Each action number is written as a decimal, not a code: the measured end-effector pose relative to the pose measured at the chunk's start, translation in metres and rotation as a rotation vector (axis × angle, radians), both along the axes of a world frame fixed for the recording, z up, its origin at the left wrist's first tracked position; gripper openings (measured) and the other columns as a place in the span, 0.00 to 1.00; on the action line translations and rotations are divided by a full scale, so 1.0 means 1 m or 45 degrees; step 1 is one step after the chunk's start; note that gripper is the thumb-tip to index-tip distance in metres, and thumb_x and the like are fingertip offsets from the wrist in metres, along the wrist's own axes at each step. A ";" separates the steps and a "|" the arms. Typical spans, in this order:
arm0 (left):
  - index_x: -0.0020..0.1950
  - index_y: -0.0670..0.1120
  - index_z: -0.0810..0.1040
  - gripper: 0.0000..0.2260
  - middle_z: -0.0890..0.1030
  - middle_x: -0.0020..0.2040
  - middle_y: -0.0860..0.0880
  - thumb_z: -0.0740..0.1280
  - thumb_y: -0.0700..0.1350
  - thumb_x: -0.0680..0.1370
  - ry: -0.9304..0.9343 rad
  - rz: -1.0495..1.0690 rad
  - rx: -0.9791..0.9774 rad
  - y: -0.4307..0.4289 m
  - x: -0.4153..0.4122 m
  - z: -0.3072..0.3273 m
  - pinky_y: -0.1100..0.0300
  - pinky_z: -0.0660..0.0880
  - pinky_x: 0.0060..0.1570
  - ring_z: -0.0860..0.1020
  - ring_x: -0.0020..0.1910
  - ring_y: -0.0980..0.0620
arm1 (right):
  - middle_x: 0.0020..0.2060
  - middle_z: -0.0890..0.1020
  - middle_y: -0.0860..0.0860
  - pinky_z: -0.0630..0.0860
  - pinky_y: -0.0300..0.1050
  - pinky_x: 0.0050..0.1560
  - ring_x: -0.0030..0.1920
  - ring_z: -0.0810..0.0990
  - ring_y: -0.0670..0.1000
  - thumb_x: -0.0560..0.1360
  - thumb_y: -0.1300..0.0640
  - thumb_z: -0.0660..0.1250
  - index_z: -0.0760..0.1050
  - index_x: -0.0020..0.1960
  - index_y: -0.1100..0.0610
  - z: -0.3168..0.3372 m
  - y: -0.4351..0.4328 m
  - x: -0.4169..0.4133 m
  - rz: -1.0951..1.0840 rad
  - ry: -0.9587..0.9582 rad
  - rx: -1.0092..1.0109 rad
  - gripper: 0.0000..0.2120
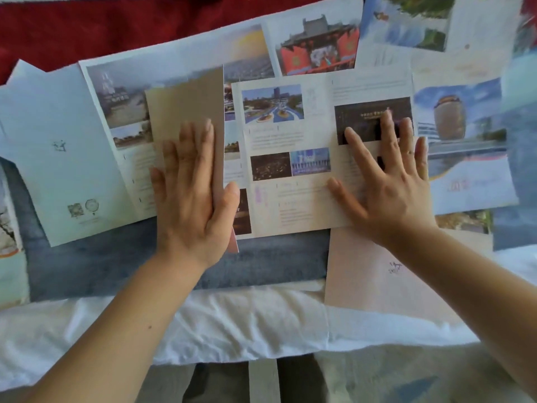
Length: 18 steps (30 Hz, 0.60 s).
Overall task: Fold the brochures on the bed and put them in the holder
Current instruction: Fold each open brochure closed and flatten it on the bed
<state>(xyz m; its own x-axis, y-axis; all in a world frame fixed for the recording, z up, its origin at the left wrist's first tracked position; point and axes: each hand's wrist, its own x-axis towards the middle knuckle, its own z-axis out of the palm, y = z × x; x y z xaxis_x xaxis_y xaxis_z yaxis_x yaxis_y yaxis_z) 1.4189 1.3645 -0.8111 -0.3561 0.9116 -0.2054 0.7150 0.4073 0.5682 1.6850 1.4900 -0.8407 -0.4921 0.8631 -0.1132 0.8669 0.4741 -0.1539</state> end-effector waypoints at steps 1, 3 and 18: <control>0.84 0.55 0.43 0.34 0.45 0.85 0.47 0.48 0.62 0.79 0.040 0.006 -0.034 0.002 0.003 -0.003 0.32 0.44 0.78 0.43 0.84 0.43 | 0.84 0.47 0.56 0.43 0.63 0.81 0.83 0.44 0.62 0.81 0.29 0.52 0.52 0.84 0.41 -0.001 0.001 0.005 -0.009 0.010 -0.008 0.35; 0.84 0.59 0.42 0.34 0.44 0.85 0.48 0.47 0.65 0.79 0.139 0.010 -0.098 0.006 0.008 -0.011 0.29 0.41 0.77 0.42 0.83 0.41 | 0.84 0.46 0.56 0.44 0.63 0.81 0.83 0.44 0.62 0.81 0.30 0.51 0.50 0.84 0.41 -0.002 0.001 0.013 -0.007 0.013 -0.029 0.35; 0.84 0.58 0.45 0.35 0.44 0.85 0.45 0.48 0.68 0.79 0.655 -0.090 -0.264 -0.017 -0.010 -0.044 0.27 0.41 0.75 0.42 0.83 0.36 | 0.84 0.45 0.56 0.42 0.62 0.81 0.83 0.40 0.63 0.80 0.28 0.50 0.52 0.84 0.43 -0.002 -0.018 -0.013 0.042 -0.011 -0.038 0.37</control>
